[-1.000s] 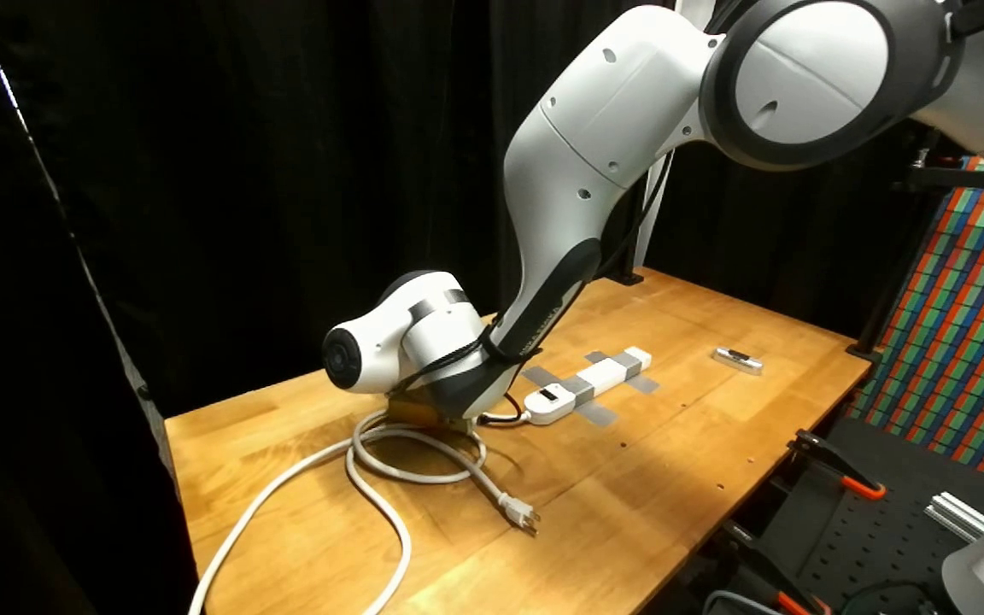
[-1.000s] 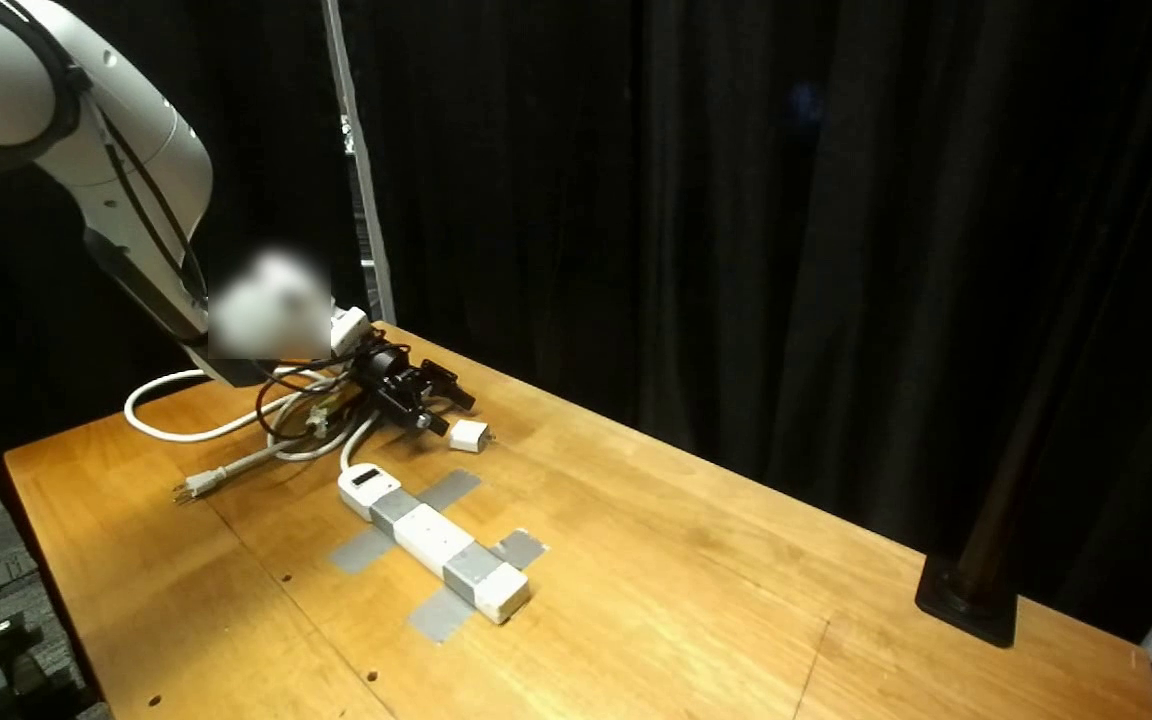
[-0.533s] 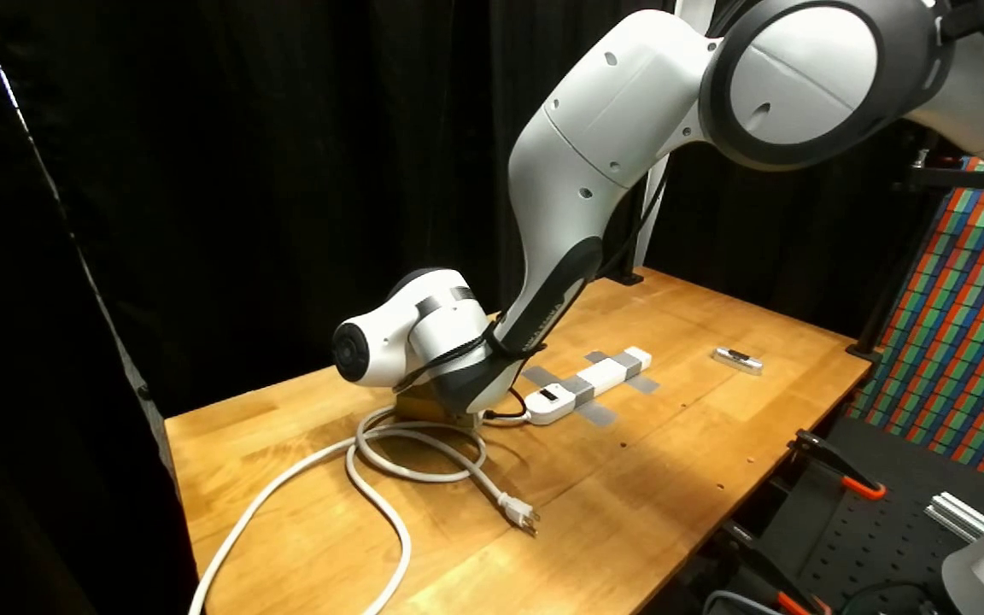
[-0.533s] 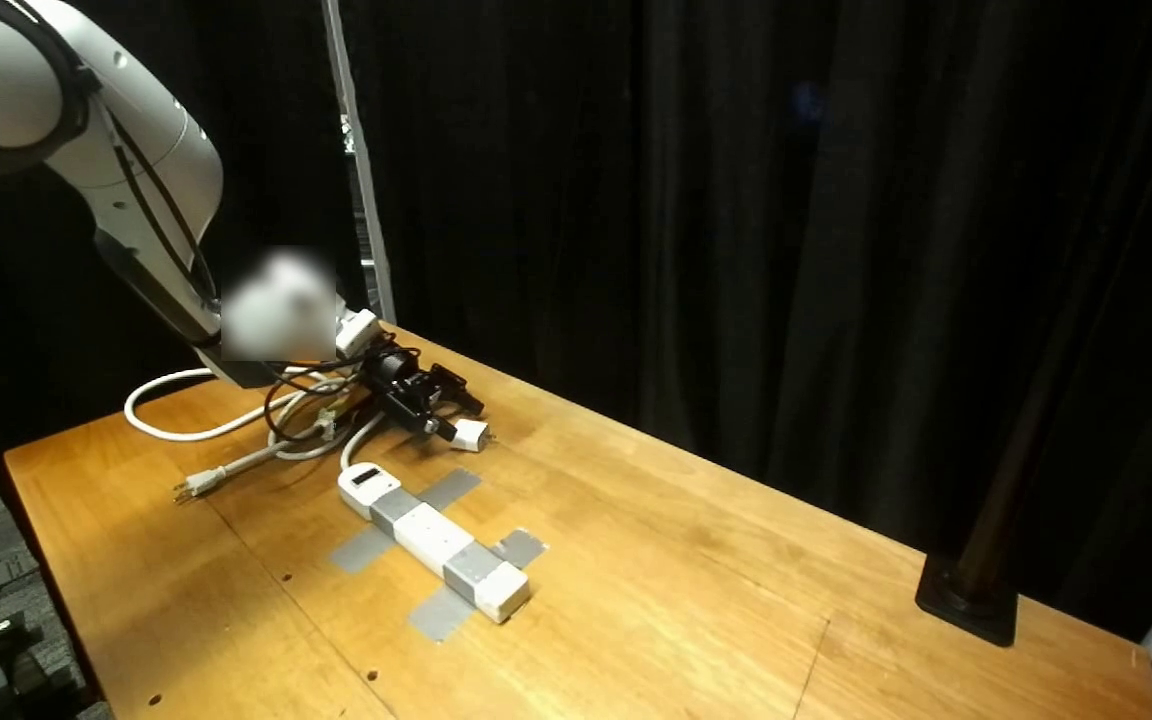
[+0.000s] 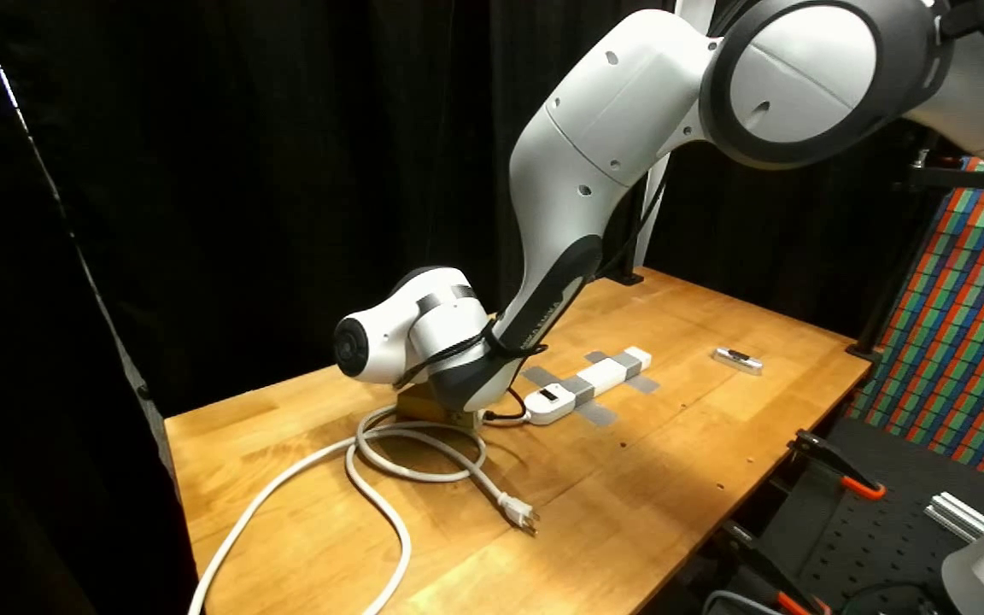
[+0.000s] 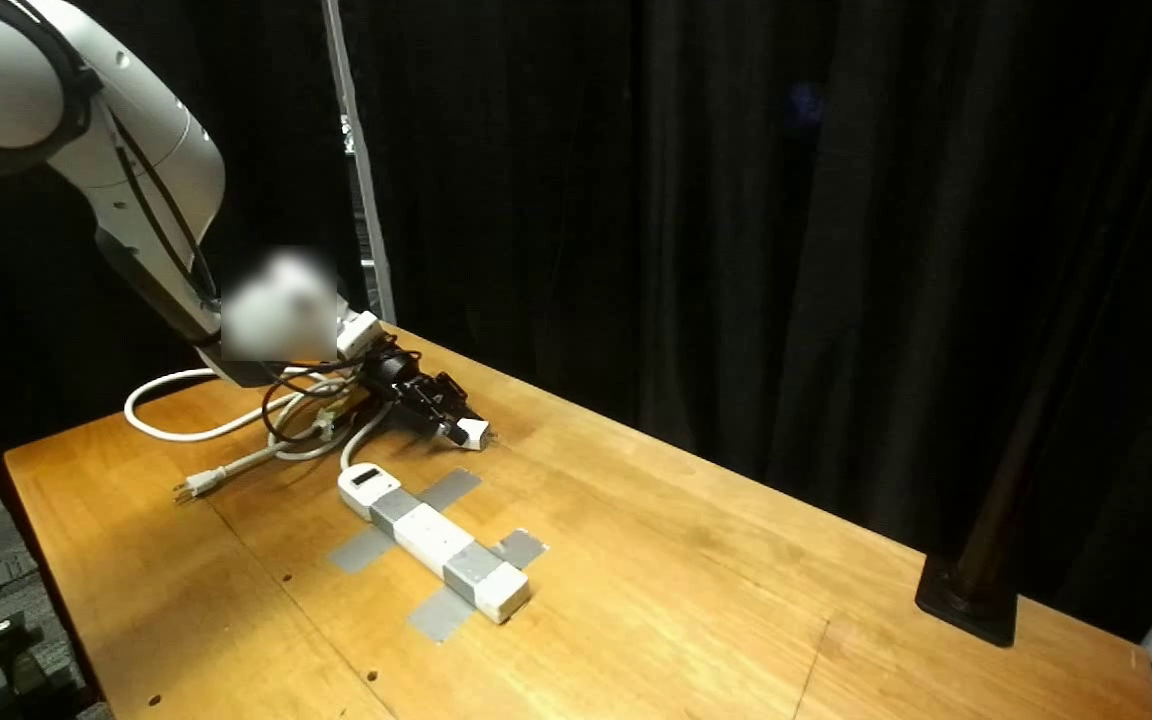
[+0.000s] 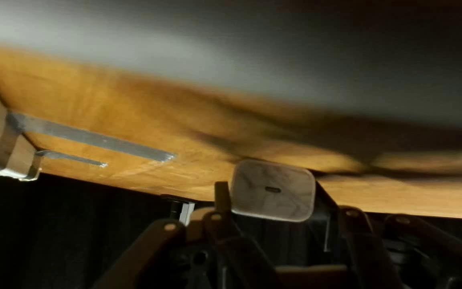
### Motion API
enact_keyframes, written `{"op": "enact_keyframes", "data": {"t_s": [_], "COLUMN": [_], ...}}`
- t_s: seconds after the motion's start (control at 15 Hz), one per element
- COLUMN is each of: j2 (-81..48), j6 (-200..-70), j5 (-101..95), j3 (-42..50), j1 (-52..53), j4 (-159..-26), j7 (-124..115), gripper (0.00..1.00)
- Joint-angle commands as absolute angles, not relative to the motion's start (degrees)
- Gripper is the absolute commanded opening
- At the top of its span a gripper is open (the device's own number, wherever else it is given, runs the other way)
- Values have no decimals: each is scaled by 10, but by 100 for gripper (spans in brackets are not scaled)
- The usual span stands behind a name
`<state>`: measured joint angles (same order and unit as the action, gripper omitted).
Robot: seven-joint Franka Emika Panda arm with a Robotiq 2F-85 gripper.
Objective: Plug the charger to the adapter
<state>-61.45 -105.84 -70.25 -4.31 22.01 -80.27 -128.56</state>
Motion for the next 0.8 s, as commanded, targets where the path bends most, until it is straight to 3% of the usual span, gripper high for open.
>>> {"op": "enact_keyframes", "data": {"t_s": [0.0,0.07,0.13,0.2,0.33,0.53,0.73], "j2": [-624,-623,-622,-620,-615,-611,-608], "j6": [-1058,-1058,-1059,-1060,-1063,-1070,-1070], "j5": [-688,-683,-680,-676,-677,-677,-677], "j3": [-44,-44,-43,-42,-40,-41,-43], "j1": [213,213,213,213,214,212,211], "j4": [-806,-807,-809,-813,-821,-829,-835], "j7": [-1272,-1273,-1278,-1281,-1291,-1300,-1291], "gripper": [75,81,79,47,51,26,24]}}
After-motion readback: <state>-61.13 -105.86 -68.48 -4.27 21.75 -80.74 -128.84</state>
